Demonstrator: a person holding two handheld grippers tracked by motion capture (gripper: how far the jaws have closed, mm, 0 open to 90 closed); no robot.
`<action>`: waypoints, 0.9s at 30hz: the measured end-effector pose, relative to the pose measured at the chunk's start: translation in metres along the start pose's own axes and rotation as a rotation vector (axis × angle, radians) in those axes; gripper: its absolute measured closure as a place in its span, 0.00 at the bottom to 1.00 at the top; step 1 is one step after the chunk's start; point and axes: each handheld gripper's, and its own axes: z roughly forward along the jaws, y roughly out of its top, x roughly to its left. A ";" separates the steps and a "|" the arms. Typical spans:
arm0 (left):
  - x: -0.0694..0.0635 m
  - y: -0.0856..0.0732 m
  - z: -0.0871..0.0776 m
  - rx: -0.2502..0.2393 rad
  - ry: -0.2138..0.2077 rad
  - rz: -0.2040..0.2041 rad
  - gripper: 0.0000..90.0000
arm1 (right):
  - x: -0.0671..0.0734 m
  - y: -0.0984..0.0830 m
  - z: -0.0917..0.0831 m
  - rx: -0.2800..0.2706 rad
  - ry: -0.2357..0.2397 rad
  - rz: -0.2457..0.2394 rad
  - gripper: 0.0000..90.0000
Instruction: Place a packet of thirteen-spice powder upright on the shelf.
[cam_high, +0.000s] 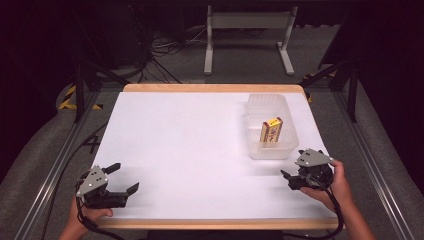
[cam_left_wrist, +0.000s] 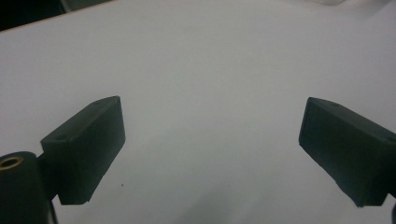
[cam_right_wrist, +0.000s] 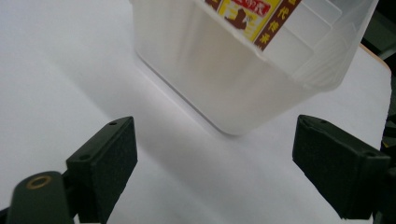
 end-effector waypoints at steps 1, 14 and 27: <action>0.000 0.000 0.000 -0.001 0.001 -0.002 0.09 | 0.000 -0.003 0.000 0.000 -0.003 0.005 0.16; 0.001 -0.001 0.001 0.006 0.003 0.000 0.09 | -0.003 -0.041 0.000 -0.005 -0.017 0.061 0.13; 0.001 -0.001 0.001 0.006 0.003 0.001 0.09 | -0.007 -0.077 -0.009 -0.054 -0.057 0.209 0.09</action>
